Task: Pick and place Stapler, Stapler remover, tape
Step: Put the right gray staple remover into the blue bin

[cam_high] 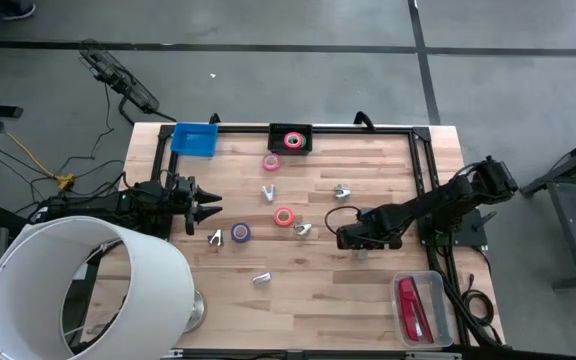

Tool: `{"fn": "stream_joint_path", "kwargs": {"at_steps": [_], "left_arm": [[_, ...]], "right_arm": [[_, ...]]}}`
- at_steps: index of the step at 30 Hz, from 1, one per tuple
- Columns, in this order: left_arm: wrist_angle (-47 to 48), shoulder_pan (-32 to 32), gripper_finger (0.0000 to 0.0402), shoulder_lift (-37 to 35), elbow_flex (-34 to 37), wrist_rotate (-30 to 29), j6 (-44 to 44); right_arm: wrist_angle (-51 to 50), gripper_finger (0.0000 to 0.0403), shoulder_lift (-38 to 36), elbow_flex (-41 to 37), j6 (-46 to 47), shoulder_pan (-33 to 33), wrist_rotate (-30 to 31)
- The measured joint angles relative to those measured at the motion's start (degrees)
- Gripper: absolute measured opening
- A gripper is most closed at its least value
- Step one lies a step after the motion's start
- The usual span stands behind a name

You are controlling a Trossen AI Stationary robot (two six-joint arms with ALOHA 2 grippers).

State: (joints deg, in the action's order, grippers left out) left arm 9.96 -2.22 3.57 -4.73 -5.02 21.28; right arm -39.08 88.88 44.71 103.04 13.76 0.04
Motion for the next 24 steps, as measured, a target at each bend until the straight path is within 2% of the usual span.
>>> {"fn": "stream_joint_path", "kwargs": {"at_steps": [8, 17, 24], "left_arm": [[0.0, 0.01, 0.0177, 0.0, 0.02, 0.0, 0.02], [0.0, -0.01, 0.0177, 0.0, 0.0, 0.02, -0.01], [-0.02, -0.02, 0.0177, 0.0, 0.0, 0.0, 0.02]], "right_arm": [[0.38, 0.0086, 0.0, 0.02, -1.53, 0.0, -0.22], [1.53, 0.0086, -0.04, 0.02, -3.6, 0.0, 1.22], [5.58, 0.0086, -0.28, 0.02, -8.15, -0.02, 5.12]]}}
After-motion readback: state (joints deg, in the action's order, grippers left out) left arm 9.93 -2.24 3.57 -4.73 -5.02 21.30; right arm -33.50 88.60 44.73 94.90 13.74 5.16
